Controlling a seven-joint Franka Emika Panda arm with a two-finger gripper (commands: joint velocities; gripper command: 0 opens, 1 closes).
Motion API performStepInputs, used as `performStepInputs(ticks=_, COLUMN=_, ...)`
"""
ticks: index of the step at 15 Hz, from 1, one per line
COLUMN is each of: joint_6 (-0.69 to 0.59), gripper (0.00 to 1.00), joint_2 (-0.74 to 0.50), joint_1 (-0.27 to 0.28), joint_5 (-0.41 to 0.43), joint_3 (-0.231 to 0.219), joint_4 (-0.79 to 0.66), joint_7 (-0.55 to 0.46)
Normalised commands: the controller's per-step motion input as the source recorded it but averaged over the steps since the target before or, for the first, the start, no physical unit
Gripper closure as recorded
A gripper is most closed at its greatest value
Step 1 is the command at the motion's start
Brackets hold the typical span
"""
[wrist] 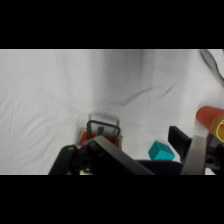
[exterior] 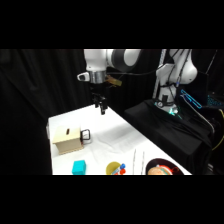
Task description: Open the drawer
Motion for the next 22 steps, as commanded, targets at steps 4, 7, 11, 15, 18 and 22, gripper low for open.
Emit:
performStepInputs(ticks=4, joint_6=0.35, gripper=0.00, joint_2=0.22, joint_1=-0.069, joint_5=0.077, joint_3=-0.030, joint_4=0.15, joint_7=0.03)
performStepInputs(ticks=7, joint_6=0.29, gripper=0.00, joint_2=0.29, joint_1=-0.046, joint_5=0.140, joint_3=0.005, joint_4=0.21, joint_7=0.02)
performStepInputs(ticks=11, joint_6=0.24, gripper=0.00, joint_2=0.30, joint_1=-0.031, joint_5=0.132, joint_3=0.016, joint_4=0.23, joint_7=0.03)
performStepInputs(ticks=15, joint_6=0.23, gripper=0.00, joint_2=0.26, joint_1=-0.014, joint_5=0.075, joint_3=-0.015, joint_4=0.21, joint_7=0.09)
performStepInputs(ticks=18, joint_6=0.23, gripper=0.00, joint_2=0.13, joint_1=0.003, joint_5=0.020, joint_3=-0.072, joint_4=0.09, joint_7=0.13)
performStepInputs(ticks=22, joint_6=0.24, gripper=0.00, joint_2=0.11, joint_1=0.014, joint_5=0.030, joint_3=-0.056, joint_4=0.06, joint_7=0.13)
